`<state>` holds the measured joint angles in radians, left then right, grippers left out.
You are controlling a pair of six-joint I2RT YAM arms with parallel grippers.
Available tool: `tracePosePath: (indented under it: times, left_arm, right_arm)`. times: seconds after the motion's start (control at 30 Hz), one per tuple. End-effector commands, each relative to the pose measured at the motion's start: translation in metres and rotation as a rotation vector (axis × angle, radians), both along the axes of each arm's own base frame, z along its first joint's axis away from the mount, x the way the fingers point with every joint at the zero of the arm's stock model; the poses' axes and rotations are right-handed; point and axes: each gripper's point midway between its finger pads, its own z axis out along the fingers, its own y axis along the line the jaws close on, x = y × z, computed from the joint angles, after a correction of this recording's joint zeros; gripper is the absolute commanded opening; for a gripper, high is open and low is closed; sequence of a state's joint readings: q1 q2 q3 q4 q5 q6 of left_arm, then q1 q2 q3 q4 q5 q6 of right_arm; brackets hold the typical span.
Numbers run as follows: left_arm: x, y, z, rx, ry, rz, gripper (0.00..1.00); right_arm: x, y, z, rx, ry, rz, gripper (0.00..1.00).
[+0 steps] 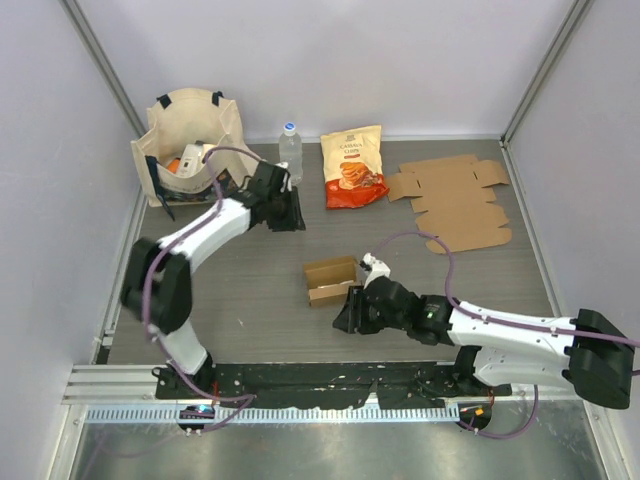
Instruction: Fold the paper box
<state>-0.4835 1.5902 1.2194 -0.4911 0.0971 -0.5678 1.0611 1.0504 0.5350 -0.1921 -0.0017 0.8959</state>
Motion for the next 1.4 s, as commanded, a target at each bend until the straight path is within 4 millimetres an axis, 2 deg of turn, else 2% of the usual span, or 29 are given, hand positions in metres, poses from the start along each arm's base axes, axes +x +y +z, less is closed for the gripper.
tracePosePath:
  times: [0.0,0.07,0.1,0.13,0.2,0.27,0.3,0.37,0.4,0.47,0.53,0.57,0.67,0.87,0.97,1.13,1.27,1.37]
  left_arm:
    - [0.016,-0.047,-0.050,-0.031,0.149,-0.165,0.33]
    - [0.010,-0.059,-0.059,-0.045,0.169,-0.222,0.32]
    - [0.004,-0.070,-0.061,-0.057,0.184,-0.263,0.31]
    - [-0.002,-0.074,-0.070,-0.044,0.201,-0.296,0.30]
    - [-0.014,-0.081,-0.076,-0.020,0.225,-0.332,0.29]
    - [-0.020,-0.089,-0.065,-0.075,0.209,-0.353,0.27]
    - [-0.029,-0.086,-0.068,-0.078,0.220,-0.355,0.26]
    - [-0.034,-0.088,-0.050,-0.110,0.177,-0.359,0.26]
    - [-0.041,-0.085,-0.051,-0.114,0.186,-0.357,0.26]
    - [-0.050,-0.089,-0.040,-0.152,0.180,-0.381,0.25]
    - [-0.065,-0.089,-0.043,-0.149,0.198,-0.398,0.25]
    - [-0.070,-0.093,-0.036,-0.167,0.183,-0.412,0.25]
    - [-0.088,-0.092,-0.044,-0.176,0.214,-0.411,0.24]
    - [-0.113,-0.104,-0.031,-0.225,0.183,-0.447,0.24]
    - [-0.117,-0.107,-0.028,-0.260,0.190,-0.450,0.24]
    - [-0.119,-0.100,-0.044,-0.219,0.203,-0.425,0.24]
    - [-0.118,-0.095,-0.053,-0.191,0.196,-0.411,0.25]
    - [-0.117,-0.093,-0.055,-0.165,0.202,-0.431,0.30]
  right_arm:
    - [0.038,0.005,0.005,0.065,-0.073,-0.282,0.43]
    - [0.039,0.004,0.001,0.072,-0.055,-0.320,0.41]
    - [0.042,0.001,-0.003,0.056,-0.057,-0.348,0.35]
    - [0.043,-0.001,-0.005,0.047,-0.062,-0.369,0.33]
    - [0.048,-0.006,-0.009,0.054,-0.074,-0.419,0.31]
    - [0.051,-0.009,-0.015,0.057,-0.085,-0.441,0.30]
    - [0.054,-0.004,-0.011,0.094,-0.094,-0.447,0.29]
    - [0.057,-0.003,-0.014,0.095,-0.105,-0.451,0.29]
    - [0.059,0.002,-0.009,0.122,-0.112,-0.453,0.29]
    - [0.064,0.006,-0.005,0.135,-0.133,-0.460,0.29]
    - [0.070,0.010,0.001,0.149,-0.154,-0.474,0.29]
    - [0.072,0.011,-0.001,0.142,-0.160,-0.479,0.29]
    - [0.079,0.014,0.006,0.156,-0.186,-0.500,0.29]
    - [0.090,0.029,0.016,0.188,-0.232,-0.485,0.29]
    - [0.100,0.033,0.017,0.192,-0.272,-0.495,0.29]
    - [0.113,0.036,0.017,0.174,-0.303,-0.481,0.30]
    - [0.102,0.025,0.000,0.047,-0.258,-0.446,0.35]
    - [0.094,0.022,0.000,0.016,-0.242,-0.400,0.37]
